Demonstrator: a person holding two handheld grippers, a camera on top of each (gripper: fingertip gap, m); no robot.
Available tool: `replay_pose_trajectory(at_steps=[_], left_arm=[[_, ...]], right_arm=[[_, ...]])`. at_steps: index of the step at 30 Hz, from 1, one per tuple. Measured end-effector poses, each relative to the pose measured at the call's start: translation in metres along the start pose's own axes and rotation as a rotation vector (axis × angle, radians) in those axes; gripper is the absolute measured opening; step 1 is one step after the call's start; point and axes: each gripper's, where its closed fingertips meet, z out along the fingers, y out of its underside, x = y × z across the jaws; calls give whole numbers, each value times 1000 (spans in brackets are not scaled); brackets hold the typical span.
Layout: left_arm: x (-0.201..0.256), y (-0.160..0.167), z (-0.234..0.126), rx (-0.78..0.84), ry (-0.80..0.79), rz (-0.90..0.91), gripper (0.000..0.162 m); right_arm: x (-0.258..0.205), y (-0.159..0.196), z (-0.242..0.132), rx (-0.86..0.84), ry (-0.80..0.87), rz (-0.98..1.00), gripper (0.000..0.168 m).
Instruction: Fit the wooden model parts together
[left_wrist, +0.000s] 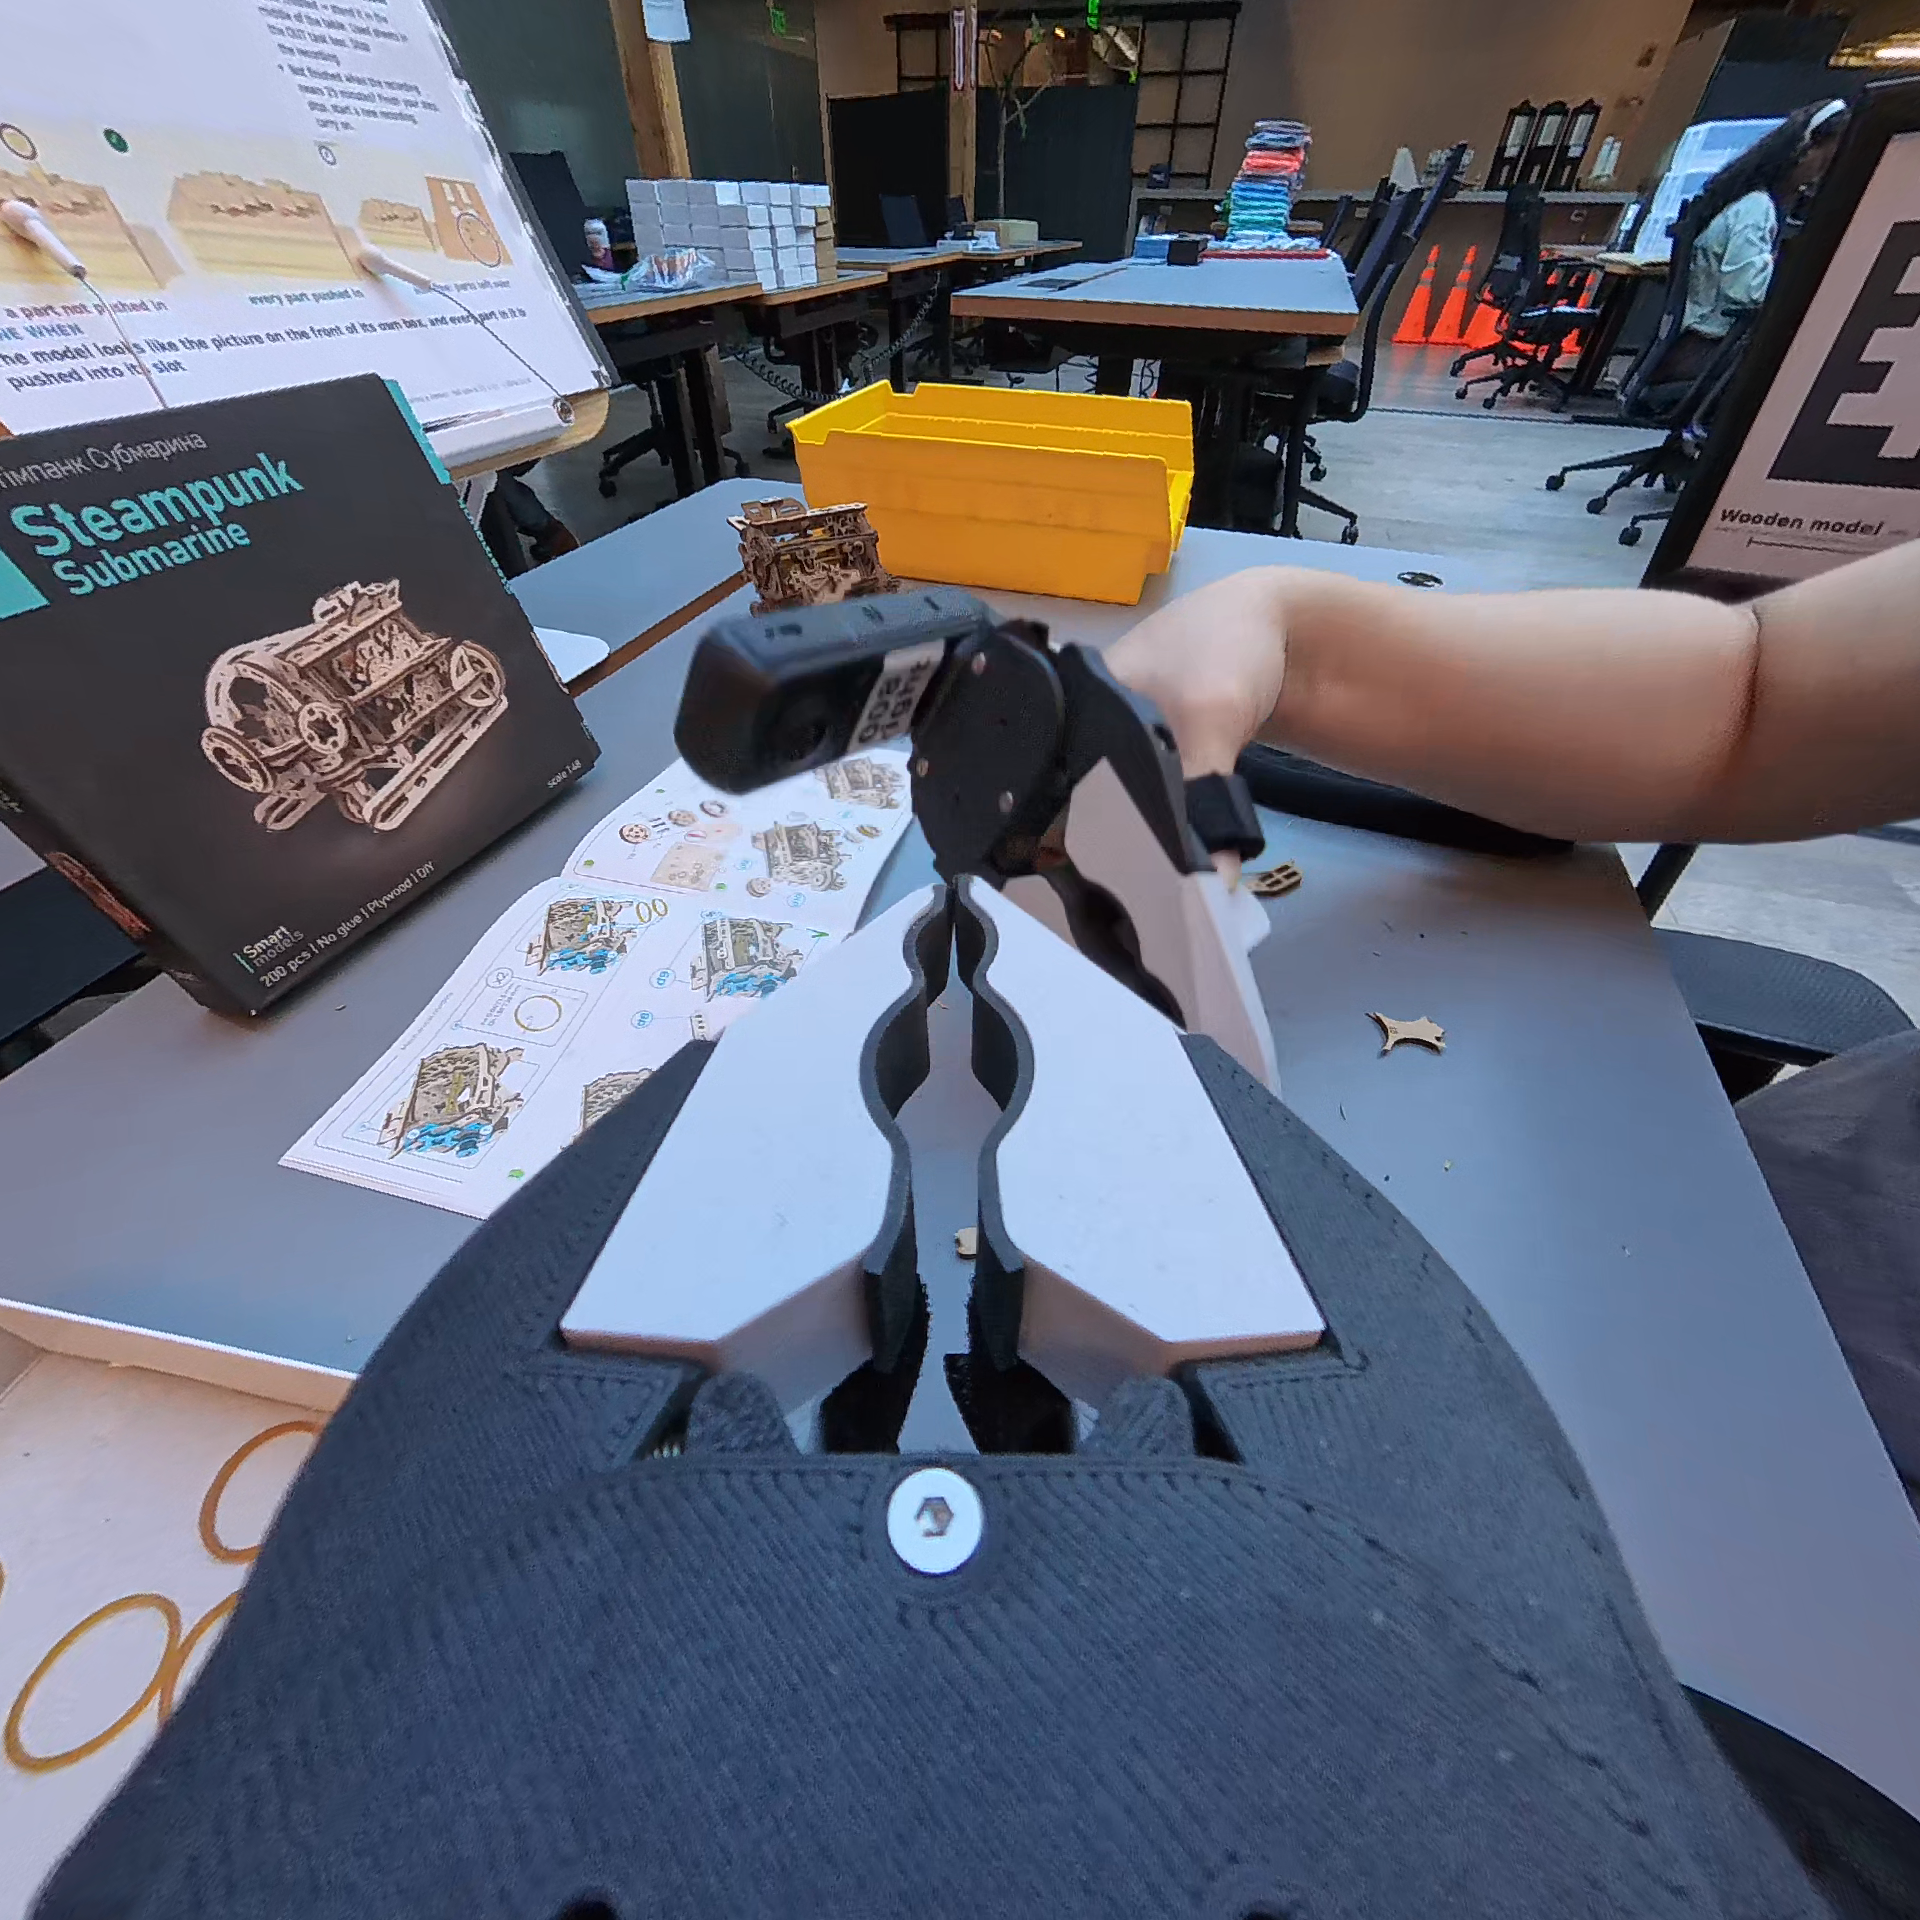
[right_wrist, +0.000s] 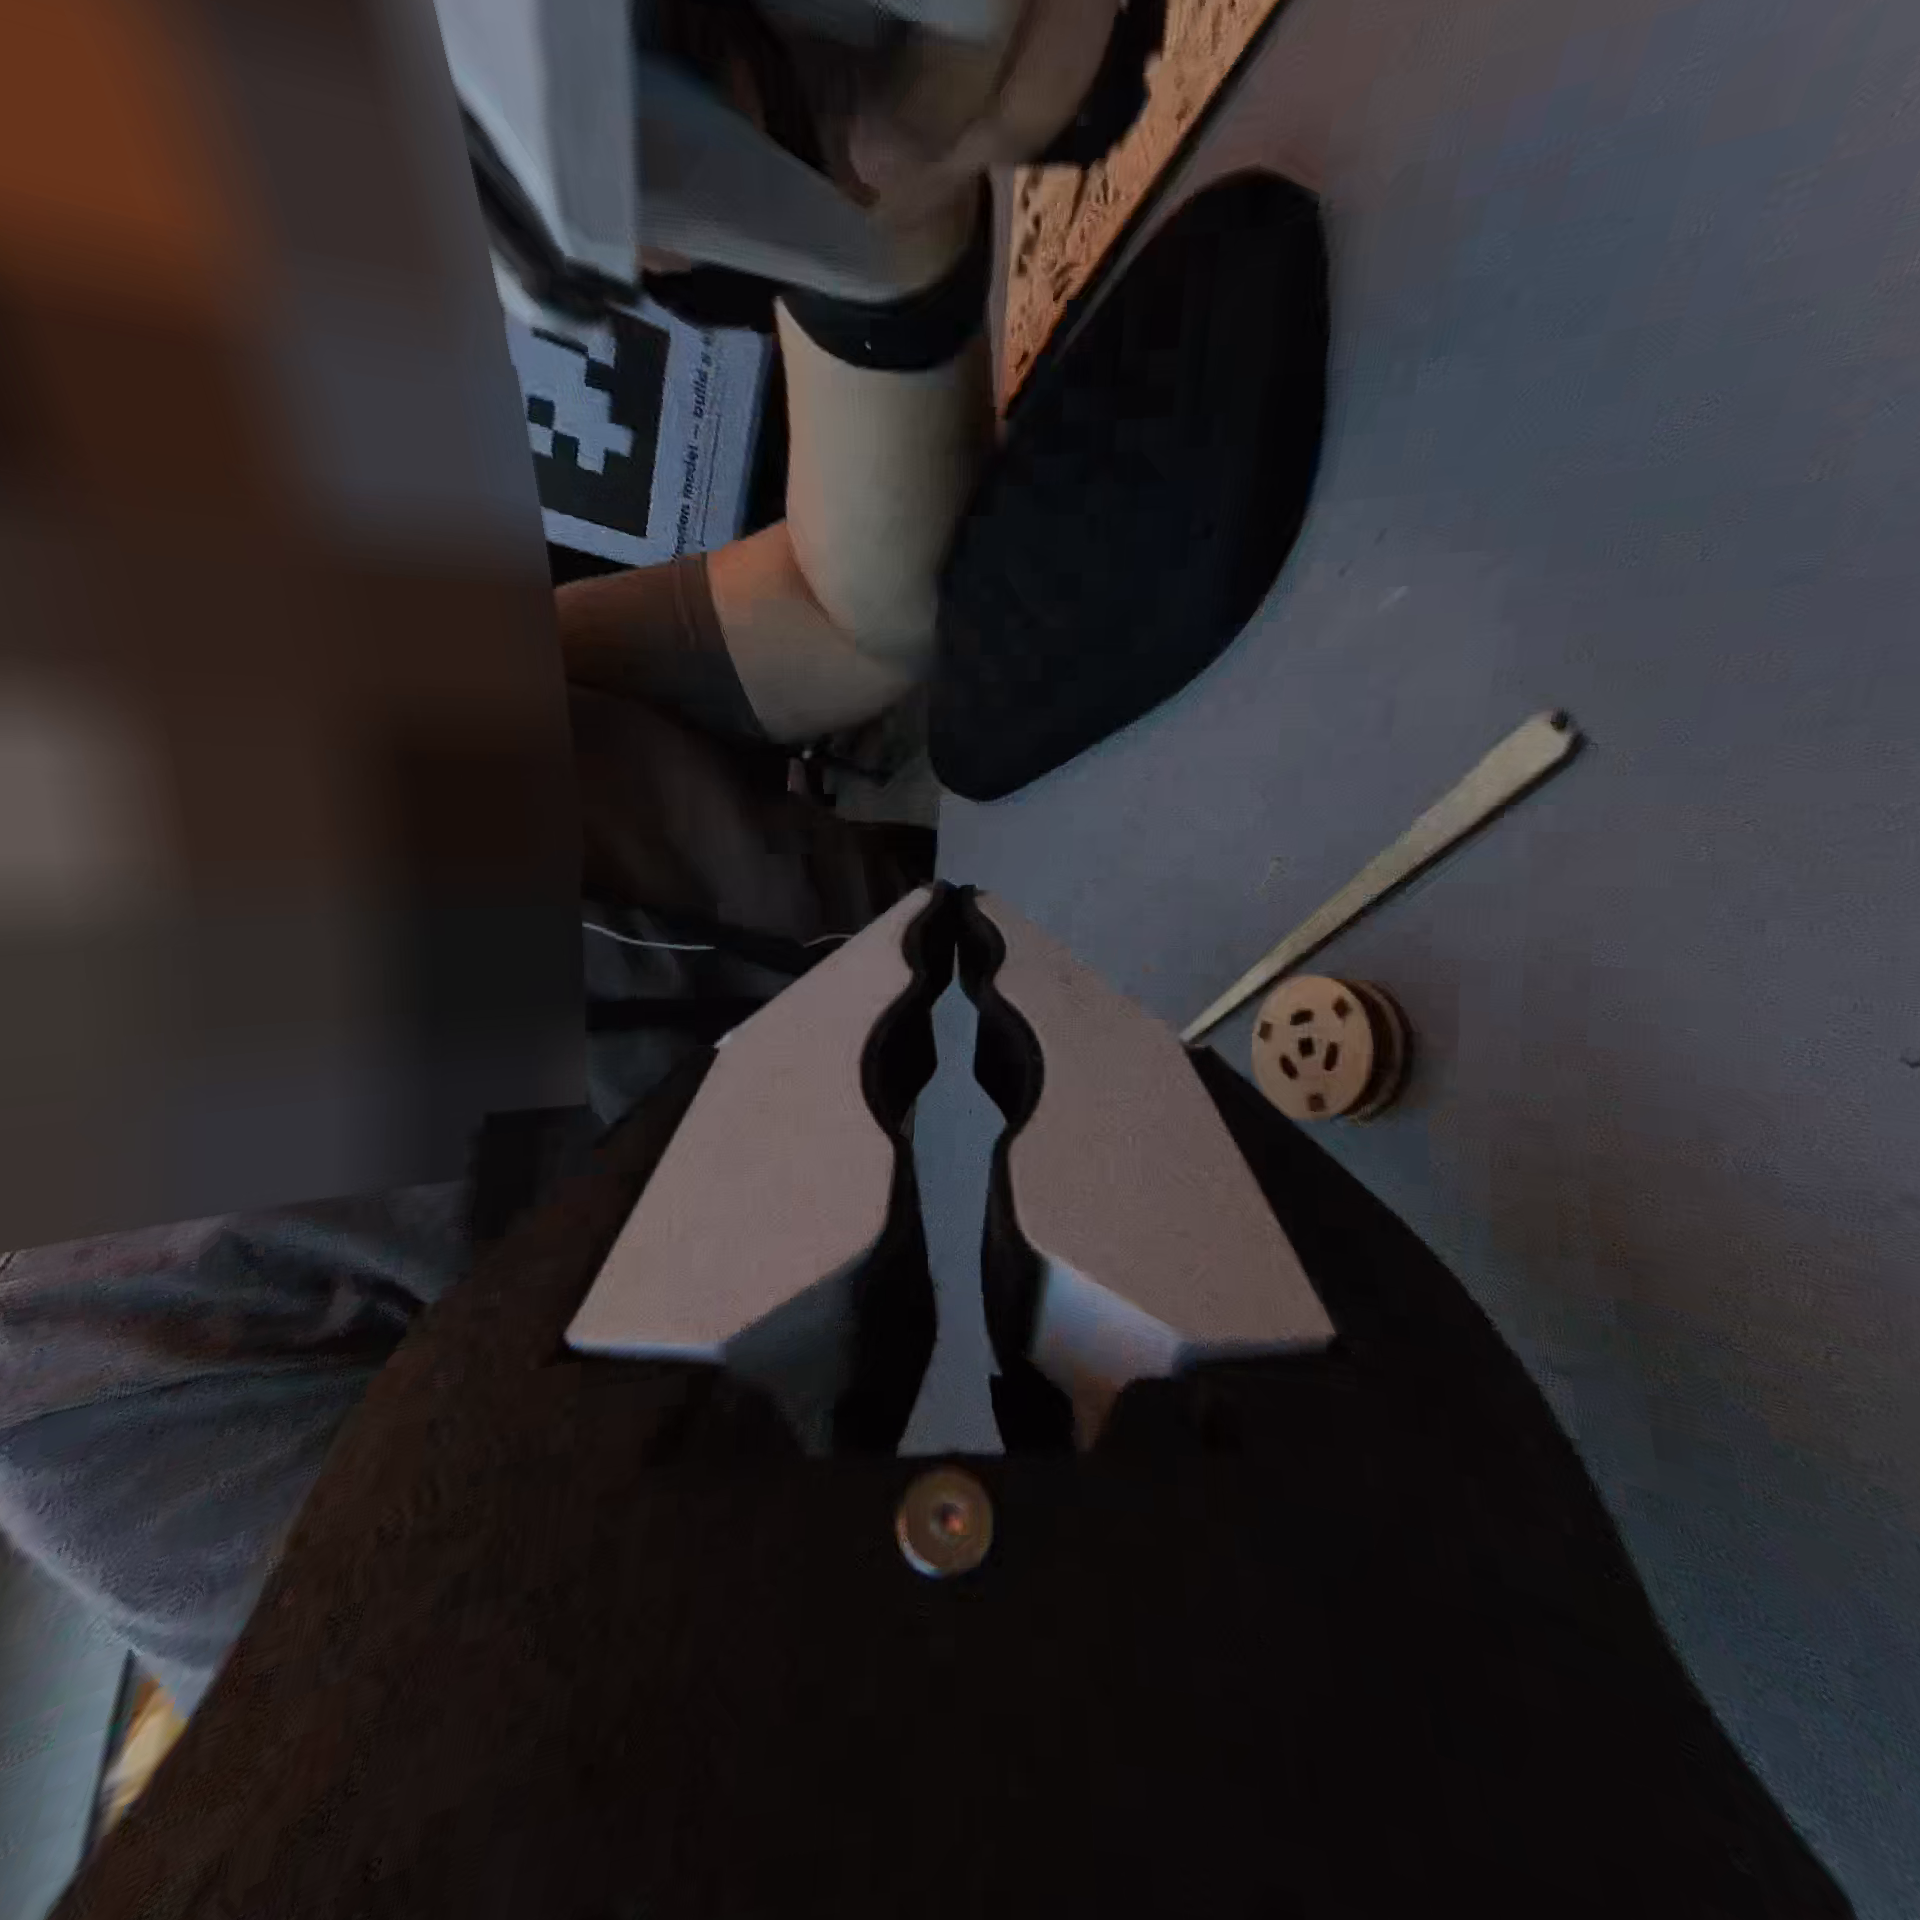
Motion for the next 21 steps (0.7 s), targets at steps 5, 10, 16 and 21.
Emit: replay_pose_trajectory(at_steps=[5,10,16,21], left_arm=[[2,0,0,-4,3,8,0],[2,-2,-1,5,9,-1,0],[5,-2,1,-2,13,12,0],[5,-3,0,2,9,17,0]], right_arm=[[45,13,-6,-84,197,125,0],[51,20,-3,-85,125,259,0],[51,22,-3,-89,132,272,0],[53,26,-4,-159,219,100,3]])
